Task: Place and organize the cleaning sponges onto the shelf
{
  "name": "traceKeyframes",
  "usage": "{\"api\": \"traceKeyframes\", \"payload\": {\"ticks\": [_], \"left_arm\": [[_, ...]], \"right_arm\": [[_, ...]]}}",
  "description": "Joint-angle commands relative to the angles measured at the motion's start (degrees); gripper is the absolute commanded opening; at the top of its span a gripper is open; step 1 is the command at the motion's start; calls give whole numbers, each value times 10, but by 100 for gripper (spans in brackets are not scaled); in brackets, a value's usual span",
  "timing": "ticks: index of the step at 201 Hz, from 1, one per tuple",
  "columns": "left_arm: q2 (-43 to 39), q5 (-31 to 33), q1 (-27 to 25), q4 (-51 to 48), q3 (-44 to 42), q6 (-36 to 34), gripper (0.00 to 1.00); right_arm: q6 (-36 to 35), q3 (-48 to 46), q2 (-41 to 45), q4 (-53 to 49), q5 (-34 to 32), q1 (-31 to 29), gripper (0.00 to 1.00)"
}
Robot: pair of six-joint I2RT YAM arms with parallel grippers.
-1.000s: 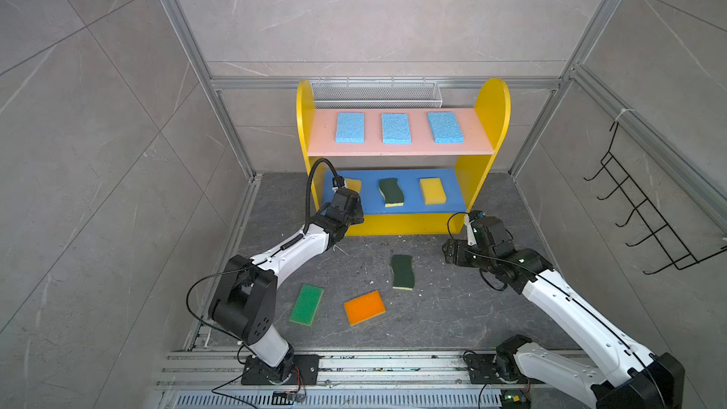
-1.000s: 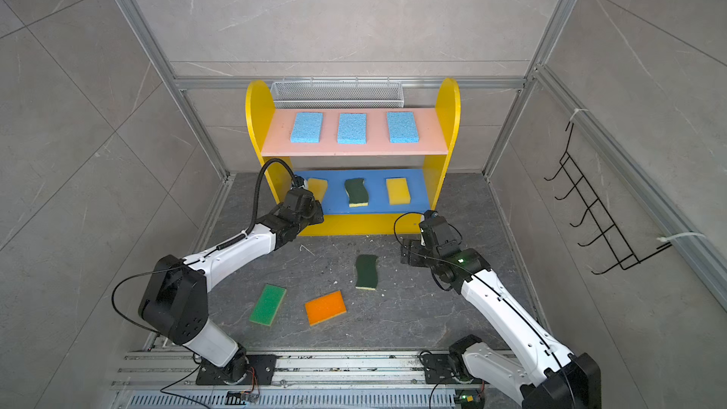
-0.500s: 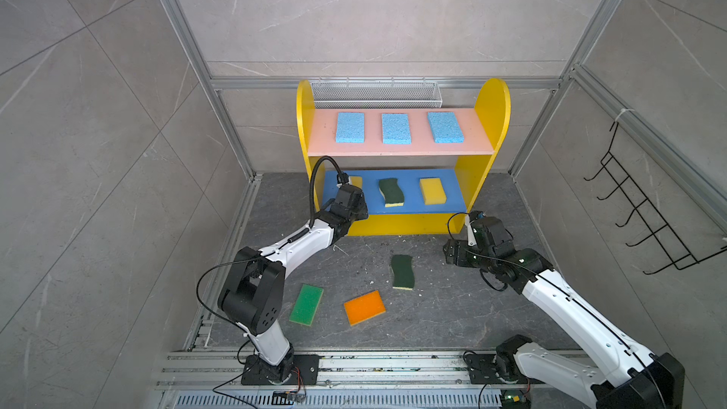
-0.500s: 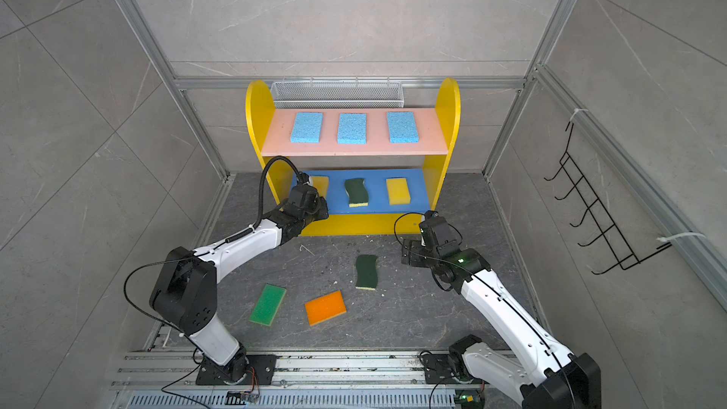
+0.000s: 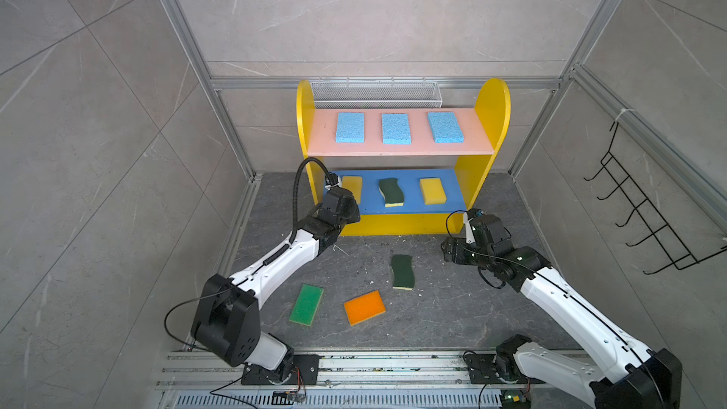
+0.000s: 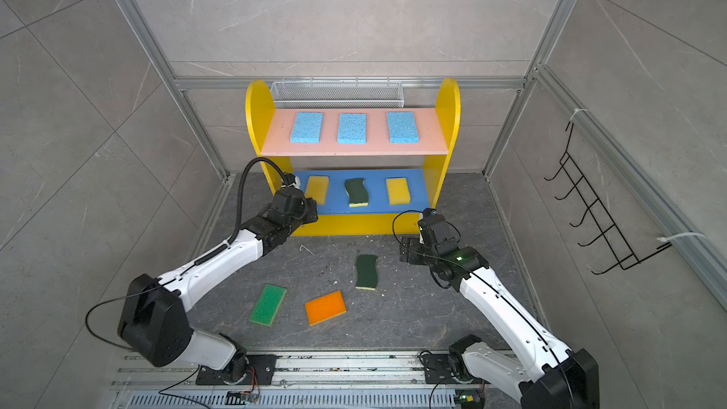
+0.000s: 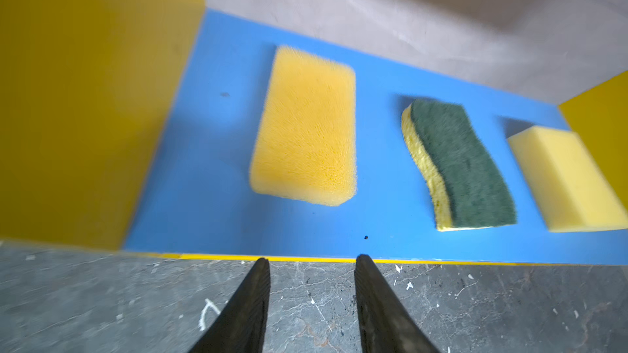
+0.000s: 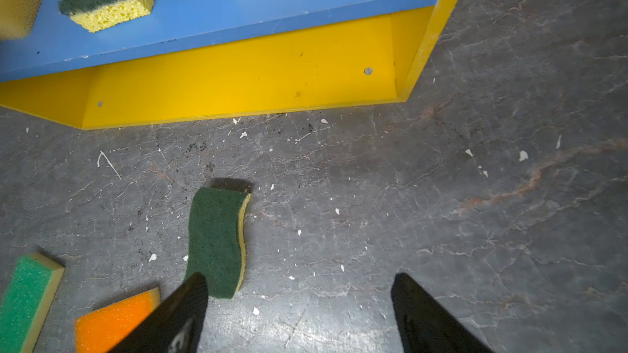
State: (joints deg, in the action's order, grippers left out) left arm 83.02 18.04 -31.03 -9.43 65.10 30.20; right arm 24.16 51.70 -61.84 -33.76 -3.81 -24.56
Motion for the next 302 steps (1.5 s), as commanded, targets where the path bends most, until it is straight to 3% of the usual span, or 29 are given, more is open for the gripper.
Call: {"api": "traceKeyframes", "payload": {"ticks": [1, 81, 139, 196, 302], "left_arm": [[-67, 39, -2, -41, 1, -24, 45], [-199, 63, -2, -146, -32, -48, 46], [-280, 70, -1, -177, -95, -41, 47], [-328, 70, 1, -190, -118, -49, 47], [-345, 82, 9, -173, -129, -78, 46]], "right_arm": [[-4, 27, -21, 33, 10, -12, 86], [5, 104, -99, 64, -65, -110, 86], [5, 147, -164, 112, -74, -130, 86], [-5, 227, -284, 150, -99, -130, 61], [-5, 305, -390, 151, -171, -130, 49]]}}
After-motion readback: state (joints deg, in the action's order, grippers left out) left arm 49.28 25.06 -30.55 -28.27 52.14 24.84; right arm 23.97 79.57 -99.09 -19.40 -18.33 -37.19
